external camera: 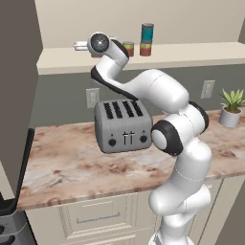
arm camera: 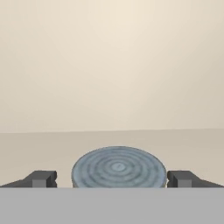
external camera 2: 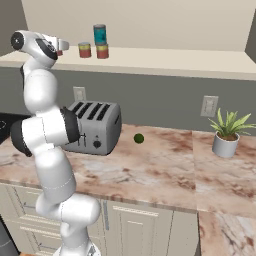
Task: Stack two cans on top of the other two cans in the cabinet.
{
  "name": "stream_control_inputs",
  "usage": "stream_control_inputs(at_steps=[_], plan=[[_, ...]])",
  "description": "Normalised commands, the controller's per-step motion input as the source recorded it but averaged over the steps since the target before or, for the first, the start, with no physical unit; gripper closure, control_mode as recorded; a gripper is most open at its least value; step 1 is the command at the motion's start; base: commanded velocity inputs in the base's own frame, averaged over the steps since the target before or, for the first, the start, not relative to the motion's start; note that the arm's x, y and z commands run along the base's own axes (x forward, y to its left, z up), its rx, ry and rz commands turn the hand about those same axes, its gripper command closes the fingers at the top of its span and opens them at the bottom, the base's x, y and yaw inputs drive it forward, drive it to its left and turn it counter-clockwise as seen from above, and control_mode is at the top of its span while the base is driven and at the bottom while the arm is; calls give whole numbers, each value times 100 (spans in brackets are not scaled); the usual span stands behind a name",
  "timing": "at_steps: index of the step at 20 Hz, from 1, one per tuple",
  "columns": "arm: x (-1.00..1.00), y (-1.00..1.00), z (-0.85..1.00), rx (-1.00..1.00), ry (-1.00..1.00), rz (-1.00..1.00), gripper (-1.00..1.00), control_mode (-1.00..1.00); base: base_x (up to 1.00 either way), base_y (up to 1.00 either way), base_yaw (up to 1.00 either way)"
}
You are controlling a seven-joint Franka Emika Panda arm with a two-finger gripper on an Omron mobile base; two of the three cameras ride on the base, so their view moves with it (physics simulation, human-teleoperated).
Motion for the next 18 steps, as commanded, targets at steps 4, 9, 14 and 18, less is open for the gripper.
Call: stream_control_inputs(at_steps=[4,9,14,18], plan=[[0,0,0,0,0,0,100,-100,0,0,0],[0,0,0,0,0,0,100,-100,0,0,0],[0,0,0,0,0,0,100,-100,0,0,0],[0,0,0,0,0,0,100,-100,0,0,0]])
